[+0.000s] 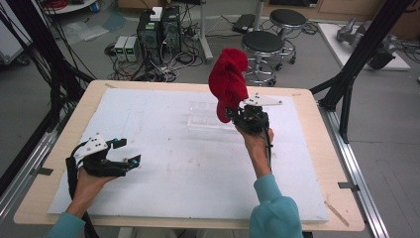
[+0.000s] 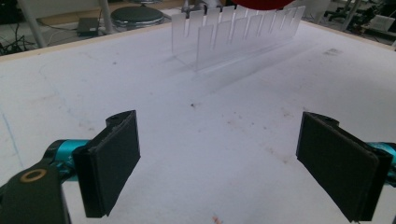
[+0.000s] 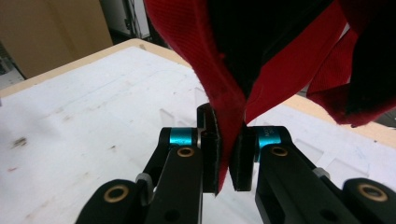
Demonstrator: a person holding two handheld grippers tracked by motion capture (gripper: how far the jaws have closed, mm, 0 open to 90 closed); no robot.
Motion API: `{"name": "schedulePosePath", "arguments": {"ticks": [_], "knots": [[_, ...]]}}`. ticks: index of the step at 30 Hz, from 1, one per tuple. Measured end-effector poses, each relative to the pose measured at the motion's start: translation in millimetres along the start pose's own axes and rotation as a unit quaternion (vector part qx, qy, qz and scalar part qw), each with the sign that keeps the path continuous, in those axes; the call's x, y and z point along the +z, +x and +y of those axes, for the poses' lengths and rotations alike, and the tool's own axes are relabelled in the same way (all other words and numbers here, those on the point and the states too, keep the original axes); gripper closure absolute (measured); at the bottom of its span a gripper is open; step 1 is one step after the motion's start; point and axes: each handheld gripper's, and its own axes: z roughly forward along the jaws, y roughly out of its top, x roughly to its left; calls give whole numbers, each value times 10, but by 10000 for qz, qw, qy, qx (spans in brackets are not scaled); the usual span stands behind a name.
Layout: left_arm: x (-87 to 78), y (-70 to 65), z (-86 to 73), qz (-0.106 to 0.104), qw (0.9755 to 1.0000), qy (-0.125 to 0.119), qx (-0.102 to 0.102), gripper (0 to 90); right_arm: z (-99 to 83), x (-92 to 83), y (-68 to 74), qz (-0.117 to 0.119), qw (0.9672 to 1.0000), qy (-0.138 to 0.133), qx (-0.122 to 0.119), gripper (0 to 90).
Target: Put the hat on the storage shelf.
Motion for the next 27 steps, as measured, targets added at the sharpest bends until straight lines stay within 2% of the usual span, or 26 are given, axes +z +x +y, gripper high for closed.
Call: {"name": "schedulePosePath", "arguments": {"ticks": [2,5,6,14,20,27], "knots": [[-32,21,-92,51,9999,-3,-90,138,15,40,-31,1,10000,43,15,850],[-47,30,-151,99,9999,11,-122,138,21,82,-55,-46,10000,73,30,850],[-68,37,-194,140,9998,-24,-153,138,8,111,-78,-5,9999,50,109,850],[-86,49,-251,189,9996,-68,-177,138,-31,213,-109,-63,9997,107,203,849],[-82,46,-270,199,9997,-26,-156,138,-31,225,-101,-134,9995,110,277,849],[-77,39,-275,206,9996,-37,-170,138,-23,241,-85,-224,9995,87,187,848]]}}
